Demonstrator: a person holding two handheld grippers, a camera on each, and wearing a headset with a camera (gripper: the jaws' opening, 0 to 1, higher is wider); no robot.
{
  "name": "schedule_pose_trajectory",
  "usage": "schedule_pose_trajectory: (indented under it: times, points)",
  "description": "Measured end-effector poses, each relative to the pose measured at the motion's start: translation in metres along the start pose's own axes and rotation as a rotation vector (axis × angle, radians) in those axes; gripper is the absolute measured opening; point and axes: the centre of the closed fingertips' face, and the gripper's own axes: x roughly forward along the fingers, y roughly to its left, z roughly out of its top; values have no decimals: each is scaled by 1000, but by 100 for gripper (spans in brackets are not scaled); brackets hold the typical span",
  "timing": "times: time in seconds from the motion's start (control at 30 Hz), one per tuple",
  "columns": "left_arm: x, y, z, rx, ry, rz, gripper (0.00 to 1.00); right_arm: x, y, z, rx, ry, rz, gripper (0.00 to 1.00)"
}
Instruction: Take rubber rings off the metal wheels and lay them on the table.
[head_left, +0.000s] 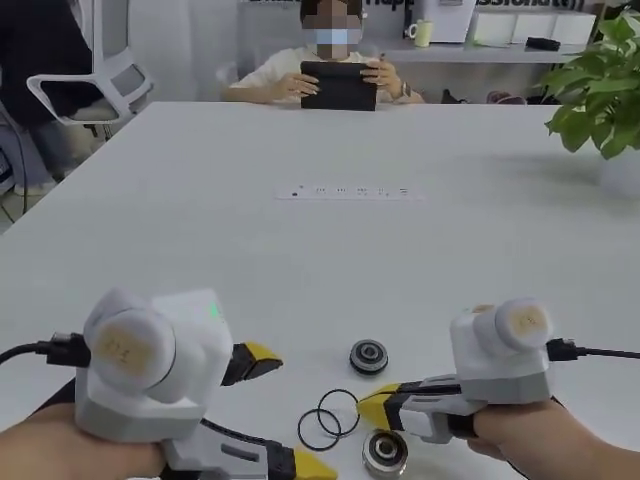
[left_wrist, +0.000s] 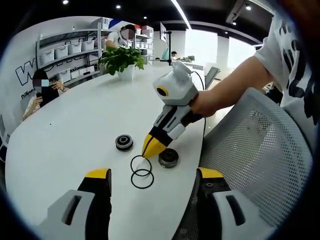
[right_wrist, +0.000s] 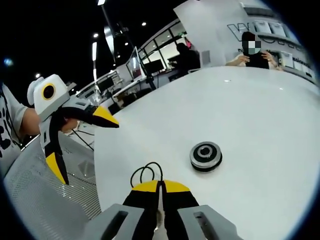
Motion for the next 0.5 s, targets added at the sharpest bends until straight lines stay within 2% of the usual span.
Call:
schedule_pose_trajectory:
  times: [0.5]
  points:
    - [1,0,-1,-4,5,-6,66,0,-1,-3,-12,2,-11,6]
